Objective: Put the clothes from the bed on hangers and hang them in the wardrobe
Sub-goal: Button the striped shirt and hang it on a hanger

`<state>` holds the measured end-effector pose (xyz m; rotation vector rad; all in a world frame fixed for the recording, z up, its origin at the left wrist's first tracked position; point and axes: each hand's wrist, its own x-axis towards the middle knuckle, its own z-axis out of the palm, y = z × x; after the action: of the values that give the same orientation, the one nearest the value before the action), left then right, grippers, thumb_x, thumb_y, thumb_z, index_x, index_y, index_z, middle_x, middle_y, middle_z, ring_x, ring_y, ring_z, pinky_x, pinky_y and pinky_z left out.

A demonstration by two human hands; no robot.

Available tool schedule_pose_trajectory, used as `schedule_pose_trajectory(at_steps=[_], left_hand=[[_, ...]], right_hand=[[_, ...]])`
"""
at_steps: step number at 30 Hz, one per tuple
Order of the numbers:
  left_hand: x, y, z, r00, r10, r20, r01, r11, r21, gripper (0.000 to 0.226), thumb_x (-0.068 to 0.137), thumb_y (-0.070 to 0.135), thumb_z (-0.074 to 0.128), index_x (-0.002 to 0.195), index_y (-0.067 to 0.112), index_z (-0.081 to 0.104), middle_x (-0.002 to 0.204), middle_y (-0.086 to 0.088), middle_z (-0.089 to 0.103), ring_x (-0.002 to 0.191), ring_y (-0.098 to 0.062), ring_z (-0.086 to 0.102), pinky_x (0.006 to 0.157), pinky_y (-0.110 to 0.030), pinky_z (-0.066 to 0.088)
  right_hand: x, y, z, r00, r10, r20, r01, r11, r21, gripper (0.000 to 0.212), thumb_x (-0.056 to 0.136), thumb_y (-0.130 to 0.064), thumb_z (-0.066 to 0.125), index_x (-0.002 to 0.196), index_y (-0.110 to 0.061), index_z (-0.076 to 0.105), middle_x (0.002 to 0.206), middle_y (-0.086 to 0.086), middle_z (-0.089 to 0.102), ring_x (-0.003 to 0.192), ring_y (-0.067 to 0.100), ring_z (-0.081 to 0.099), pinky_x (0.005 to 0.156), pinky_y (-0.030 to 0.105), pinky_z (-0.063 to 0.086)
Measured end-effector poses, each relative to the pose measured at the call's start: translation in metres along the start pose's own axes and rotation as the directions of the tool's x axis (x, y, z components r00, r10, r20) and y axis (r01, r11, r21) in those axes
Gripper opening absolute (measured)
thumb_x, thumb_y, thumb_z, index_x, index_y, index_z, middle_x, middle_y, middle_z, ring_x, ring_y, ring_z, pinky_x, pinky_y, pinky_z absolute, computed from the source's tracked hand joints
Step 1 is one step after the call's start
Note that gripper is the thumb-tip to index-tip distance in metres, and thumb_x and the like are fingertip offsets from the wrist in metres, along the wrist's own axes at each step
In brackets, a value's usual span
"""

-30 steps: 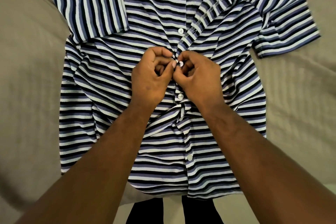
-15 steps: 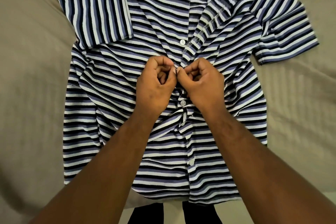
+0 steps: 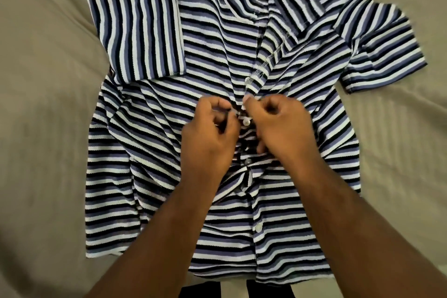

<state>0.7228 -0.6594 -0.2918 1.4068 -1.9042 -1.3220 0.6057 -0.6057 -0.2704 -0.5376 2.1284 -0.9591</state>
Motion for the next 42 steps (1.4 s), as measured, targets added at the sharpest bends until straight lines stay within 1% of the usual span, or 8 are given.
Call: schedule_pose_trajectory(at_steps=[6,10,14,18,23,27,39,42], left_hand=[[0.043,0.021,0.002,0.986,0.163,-0.043,-0.155,0.977,0.148,0.010,0.100,0.022,0.059,0.109,0.022,0.063,0.093,0.013,0.062,0.071,0.003,0.057,0.063,-0.009,0.044],[0.061,0.012,0.016,0.988,0.152,0.029,-0.154,0.954,0.256,0.020,0.098,0.023,0.062,0.118,0.024,0.067,0.108,0.008,0.058,0.092,-0.005,0.058,0.085,-0.029,0.056],[0.062,0.011,0.018,0.991,0.121,0.051,-0.131,0.942,0.308,0.023,0.094,0.031,0.068,0.117,0.031,0.065,0.110,0.009,0.055,0.089,-0.004,0.057,0.082,-0.031,0.057],[0.065,0.015,0.020,0.992,0.115,0.053,-0.126,0.933,0.336,0.015,0.093,0.036,0.069,0.107,0.034,0.064,0.106,0.010,0.054,0.088,-0.005,0.058,0.075,-0.030,0.056],[0.075,0.009,0.014,0.997,-0.033,0.072,0.031,0.999,0.022,0.008,0.092,0.036,0.071,0.099,0.032,0.068,0.094,0.013,0.069,0.070,0.000,0.061,0.064,-0.022,0.051],[0.080,0.009,0.003,0.977,-0.127,0.173,0.165,0.959,-0.231,0.011,0.095,0.026,0.070,0.104,0.019,0.072,0.087,0.002,0.074,0.065,-0.010,0.068,0.063,-0.025,0.057],[0.081,0.010,0.006,0.973,-0.145,0.177,0.182,0.959,-0.216,0.010,0.100,0.023,0.062,0.106,0.018,0.069,0.087,0.003,0.073,0.065,-0.007,0.069,0.064,-0.022,0.059],[0.082,0.011,0.006,0.972,-0.151,0.179,0.185,0.964,-0.193,0.013,0.100,0.025,0.061,0.109,0.018,0.068,0.089,0.002,0.073,0.066,-0.005,0.070,0.066,-0.023,0.060]], right_hand=[[0.028,-0.015,-0.012,0.987,0.147,-0.064,-0.125,0.954,0.271,0.024,0.096,-0.029,0.068,0.084,-0.008,0.070,0.068,0.007,0.073,0.045,0.019,0.063,0.037,0.023,0.037],[0.035,-0.018,-0.002,0.979,0.183,-0.094,-0.144,0.934,0.326,0.015,0.091,-0.025,0.074,0.085,-0.012,0.071,0.075,0.008,0.075,0.047,0.017,0.062,0.036,0.018,0.035],[0.033,-0.017,0.004,0.968,0.177,-0.175,-0.078,0.882,0.464,0.008,0.091,-0.011,0.073,0.095,-0.014,0.068,0.079,0.003,0.070,0.050,0.013,0.061,0.041,0.020,0.042],[0.037,-0.011,0.005,0.956,0.061,-0.288,0.045,0.936,0.349,0.019,0.088,-0.008,0.072,0.098,-0.024,0.069,0.082,-0.002,0.069,0.065,0.012,0.062,0.058,0.027,0.054],[0.044,-0.007,0.008,0.934,-0.091,-0.345,0.142,0.982,0.126,0.015,0.087,-0.015,0.073,0.099,-0.023,0.073,0.092,-0.005,0.071,0.079,0.008,0.067,0.070,0.027,0.059],[0.045,-0.006,0.012,0.945,-0.117,-0.306,0.169,0.974,0.149,0.011,0.089,-0.019,0.073,0.100,-0.022,0.075,0.091,-0.006,0.073,0.080,0.009,0.069,0.076,0.031,0.061],[0.046,0.001,0.019,0.980,-0.064,-0.190,0.120,0.945,0.303,0.012,0.090,-0.022,0.076,0.102,-0.023,0.076,0.091,-0.007,0.077,0.085,0.006,0.074,0.078,0.028,0.062],[0.048,0.003,0.016,0.988,-0.056,-0.145,0.099,0.945,0.313,0.012,0.092,-0.024,0.073,0.103,-0.023,0.077,0.088,-0.008,0.076,0.072,0.002,0.068,0.066,0.022,0.055]])
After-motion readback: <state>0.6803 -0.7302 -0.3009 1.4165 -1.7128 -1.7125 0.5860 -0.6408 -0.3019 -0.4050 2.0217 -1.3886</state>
